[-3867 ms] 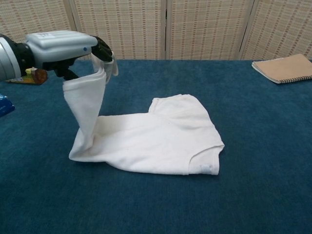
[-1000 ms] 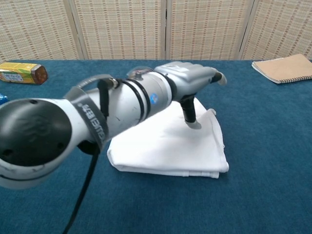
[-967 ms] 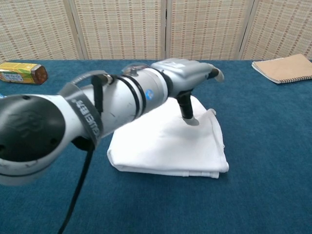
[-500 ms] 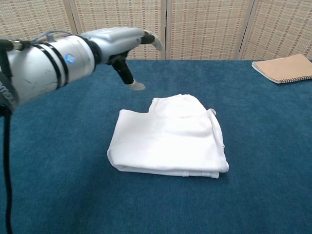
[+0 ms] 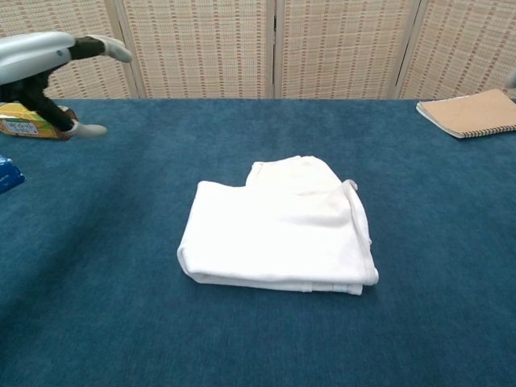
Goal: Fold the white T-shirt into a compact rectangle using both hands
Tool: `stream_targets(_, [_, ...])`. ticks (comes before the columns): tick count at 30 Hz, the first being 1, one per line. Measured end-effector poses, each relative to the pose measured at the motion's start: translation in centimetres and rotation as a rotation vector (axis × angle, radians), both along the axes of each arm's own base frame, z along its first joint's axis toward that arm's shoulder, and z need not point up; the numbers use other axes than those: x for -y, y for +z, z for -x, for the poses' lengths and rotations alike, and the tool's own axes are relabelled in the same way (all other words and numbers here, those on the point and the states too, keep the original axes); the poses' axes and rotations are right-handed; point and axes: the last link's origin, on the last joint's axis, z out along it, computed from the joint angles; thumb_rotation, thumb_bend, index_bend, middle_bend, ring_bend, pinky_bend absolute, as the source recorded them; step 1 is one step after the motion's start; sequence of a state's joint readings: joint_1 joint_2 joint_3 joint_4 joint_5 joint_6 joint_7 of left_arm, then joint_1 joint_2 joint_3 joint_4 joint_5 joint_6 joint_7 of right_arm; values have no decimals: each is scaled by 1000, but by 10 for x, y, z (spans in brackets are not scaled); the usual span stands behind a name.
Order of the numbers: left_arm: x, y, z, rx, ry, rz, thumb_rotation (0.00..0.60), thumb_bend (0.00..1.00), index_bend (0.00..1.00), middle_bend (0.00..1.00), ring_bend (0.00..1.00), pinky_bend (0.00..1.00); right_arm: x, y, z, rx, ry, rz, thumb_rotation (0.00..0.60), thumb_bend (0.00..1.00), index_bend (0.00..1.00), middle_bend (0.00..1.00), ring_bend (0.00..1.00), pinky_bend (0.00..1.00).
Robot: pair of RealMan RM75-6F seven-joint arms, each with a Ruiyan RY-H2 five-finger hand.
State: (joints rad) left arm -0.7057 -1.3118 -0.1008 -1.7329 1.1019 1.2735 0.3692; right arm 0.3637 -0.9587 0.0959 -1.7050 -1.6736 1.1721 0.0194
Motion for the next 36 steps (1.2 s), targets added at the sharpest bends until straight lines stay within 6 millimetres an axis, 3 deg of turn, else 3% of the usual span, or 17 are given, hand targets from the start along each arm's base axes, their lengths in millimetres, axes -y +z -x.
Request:
stream_targets(11, [33, 49, 49, 14, 38, -57, 600, 269, 121, 30, 1, 23, 31, -79, -47, -74, 157, -229, 600, 636, 241, 222, 83, 177])
stream_targets(18, [49, 55, 62, 27, 57, -50, 600, 269, 122, 30, 0, 23, 42, -125, -70, -107, 224, -321, 600, 662, 239, 221, 83, 177])
stream_targets(25, [60, 57, 71, 41, 74, -46, 600, 269, 121, 30, 0, 23, 51, -157, -69, -158, 225, -358, 600, 663, 239, 221, 83, 177])
stream_targets(36, [73, 56, 81, 54, 91, -35, 600, 269, 121, 30, 0, 23, 51, -172, -39, -212, 143, -382, 600, 663, 239, 221, 83, 177])
